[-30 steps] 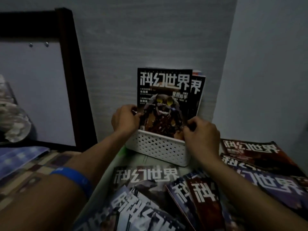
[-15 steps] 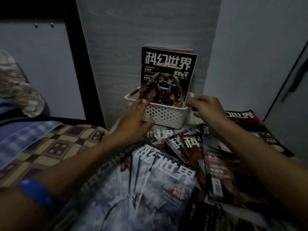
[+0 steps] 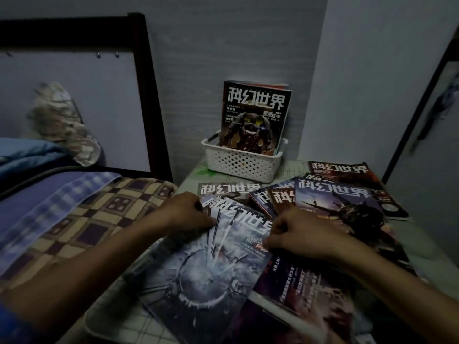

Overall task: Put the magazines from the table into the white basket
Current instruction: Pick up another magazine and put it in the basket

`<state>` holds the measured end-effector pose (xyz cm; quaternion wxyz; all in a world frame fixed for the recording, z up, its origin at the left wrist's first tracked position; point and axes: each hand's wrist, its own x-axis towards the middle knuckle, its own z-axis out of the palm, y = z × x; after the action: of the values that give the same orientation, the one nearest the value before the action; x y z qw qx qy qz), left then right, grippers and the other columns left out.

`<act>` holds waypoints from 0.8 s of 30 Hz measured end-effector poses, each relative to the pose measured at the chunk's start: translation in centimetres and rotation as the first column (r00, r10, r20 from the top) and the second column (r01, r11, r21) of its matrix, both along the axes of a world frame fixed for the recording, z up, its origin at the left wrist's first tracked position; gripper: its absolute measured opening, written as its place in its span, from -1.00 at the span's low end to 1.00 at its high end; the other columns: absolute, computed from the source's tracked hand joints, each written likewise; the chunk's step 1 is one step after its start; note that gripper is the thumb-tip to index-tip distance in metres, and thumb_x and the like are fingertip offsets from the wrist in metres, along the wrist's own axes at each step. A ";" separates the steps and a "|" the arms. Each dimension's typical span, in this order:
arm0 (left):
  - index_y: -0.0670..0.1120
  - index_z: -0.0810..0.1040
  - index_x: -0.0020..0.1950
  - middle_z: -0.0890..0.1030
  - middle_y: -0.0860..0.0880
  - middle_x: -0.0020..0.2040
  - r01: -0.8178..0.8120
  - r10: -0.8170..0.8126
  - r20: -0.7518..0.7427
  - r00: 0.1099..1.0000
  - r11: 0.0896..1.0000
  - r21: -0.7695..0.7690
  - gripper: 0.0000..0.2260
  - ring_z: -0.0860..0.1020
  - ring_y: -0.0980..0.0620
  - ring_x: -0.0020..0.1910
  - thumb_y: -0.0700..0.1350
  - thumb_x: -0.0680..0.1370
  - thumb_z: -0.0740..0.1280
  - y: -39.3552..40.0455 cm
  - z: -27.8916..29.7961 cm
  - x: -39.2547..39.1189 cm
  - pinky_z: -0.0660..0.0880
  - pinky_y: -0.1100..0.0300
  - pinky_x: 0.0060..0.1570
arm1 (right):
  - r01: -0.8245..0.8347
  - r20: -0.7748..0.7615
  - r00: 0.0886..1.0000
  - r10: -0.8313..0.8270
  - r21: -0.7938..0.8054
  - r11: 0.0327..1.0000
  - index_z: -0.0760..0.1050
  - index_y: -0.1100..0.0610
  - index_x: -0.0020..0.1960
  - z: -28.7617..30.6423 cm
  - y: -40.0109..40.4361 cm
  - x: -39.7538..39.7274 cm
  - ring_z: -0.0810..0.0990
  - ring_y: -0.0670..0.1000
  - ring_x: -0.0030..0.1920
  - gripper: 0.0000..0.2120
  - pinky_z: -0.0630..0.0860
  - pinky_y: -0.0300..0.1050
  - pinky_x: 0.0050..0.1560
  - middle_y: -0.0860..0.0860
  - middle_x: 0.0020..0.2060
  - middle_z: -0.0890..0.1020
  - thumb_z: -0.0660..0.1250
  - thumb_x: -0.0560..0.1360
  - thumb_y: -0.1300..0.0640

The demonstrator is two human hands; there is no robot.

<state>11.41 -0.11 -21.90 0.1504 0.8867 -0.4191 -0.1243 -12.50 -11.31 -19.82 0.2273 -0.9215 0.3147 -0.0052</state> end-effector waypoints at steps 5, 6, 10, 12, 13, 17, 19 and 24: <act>-0.10 0.65 -0.14 0.71 -0.09 -0.21 -0.212 0.016 -0.636 0.771 0.949 -0.233 -0.96 0.61 0.02 -0.29 -0.19 0.47 0.49 1.6 0.3 -0.9 0.59 0.17 -0.25 | 0.050 -0.013 0.999 -0.050 0.036 0.998 0.53 -0.01 -0.08 -0.8 1.3 -0.8 0.61 -0.08 -0.18 -0.71 0.50 -0.13 -0.23 -0.09 -0.18 0.64 0.45 0.39 -0.20; -0.03 0.63 -0.12 0.72 0.00 -0.20 -0.214 -0.047 -0.642 0.765 0.922 -0.323 -0.91 0.62 0.09 -0.29 -0.22 0.52 0.43 1.7 0.2 -1.1 0.58 0.20 -0.22 | 0.063 0.023 0.998 -0.063 0.025 0.998 0.47 -0.06 0.03 -0.9 1.5 -0.9 0.59 -0.11 -0.16 -0.68 0.50 -0.15 -0.25 -0.14 -0.15 0.59 0.44 0.40 -0.19; 0.06 0.59 0.14 0.70 0.02 -0.04 -0.225 -0.187 -0.511 0.839 0.736 -0.638 -0.81 0.65 0.05 -0.09 -0.18 0.58 0.35 1.6 2.1 -2.0 0.59 0.15 -0.04 | 0.217 0.411 0.830 -0.377 0.385 0.897 0.15 -0.06 0.39 -0.5 1.6 -0.4 0.66 -0.05 -0.19 -0.30 0.53 -0.16 -0.28 -0.06 -0.13 0.62 0.51 0.43 0.08; -0.02 0.59 0.15 0.73 0.08 -0.11 -0.255 -0.321 -0.504 0.801 0.580 -0.774 -0.83 0.66 0.09 -0.11 -0.20 0.59 0.33 1.7 4.2 -2.2 0.60 0.25 -0.14 | 0.101 0.488 0.716 -0.499 0.635 0.766 0.17 -0.06 0.43 0.3 1.3 0.1 0.70 -0.04 -0.26 -0.28 0.55 -0.18 -0.35 -0.03 -0.16 0.70 0.51 0.44 0.15; -0.02 0.59 0.09 0.72 0.12 -0.17 -0.233 -0.374 -0.461 0.805 0.516 -0.824 -0.87 0.66 0.15 -0.18 -0.20 0.59 0.32 1.8 5.7 -2.4 0.56 0.32 -0.26 | 0.017 0.530 0.691 -0.491 0.667 0.745 0.27 0.02 0.38 0.9 1.1 0.3 0.69 -0.07 -0.36 -0.42 0.52 -0.22 -0.44 -0.03 -0.25 0.72 0.47 0.47 0.14; 0.07 0.58 0.00 0.69 0.19 -0.19 -0.084 -0.434 -0.224 0.873 0.318 -0.944 -0.88 0.63 0.26 -0.23 -0.14 0.61 0.30 2.0 10.1 -2.2 0.51 0.40 -0.30 | -0.121 0.740 0.566 -0.363 0.510 0.852 0.58 0.11 0.14 3.3 0.5 1.2 0.50 -0.10 -0.55 -0.84 0.36 -0.29 -0.58 -0.11 -0.44 0.66 0.31 0.59 0.13; 0.14 0.58 0.05 0.70 0.18 -0.06 -0.010 -0.404 -0.159 0.901 0.346 -0.938 -0.85 0.65 0.23 -0.08 -0.11 0.62 0.29 1.9 10.1 -1.6 0.53 0.39 -0.21 | -0.067 0.770 0.543 -0.334 0.436 0.897 0.59 0.03 0.10 3.5 0.4 1.7 0.50 -0.08 -0.53 -0.87 0.39 -0.22 -0.57 -0.12 -0.40 0.66 0.29 0.60 0.12; 0.09 0.52 0.10 0.65 0.10 0.01 0.133 -0.256 -0.093 0.962 0.738 -0.662 -0.76 0.61 0.11 0.02 -0.26 0.60 0.29 2.3 3.2 -0.4 0.53 0.29 -0.06 | 0.031 0.705 0.645 -0.296 0.363 0.931 0.51 -0.23 0.02 0.7 -0.1 1.6 0.61 -0.10 -0.43 -0.83 0.52 -0.20 -0.46 -0.12 -0.26 0.67 0.24 0.62 0.05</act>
<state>10.98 2.24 -18.68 0.4711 0.7157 -0.5115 -0.0650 -10.87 -11.39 -19.11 0.4802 -0.7548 0.2726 -0.3539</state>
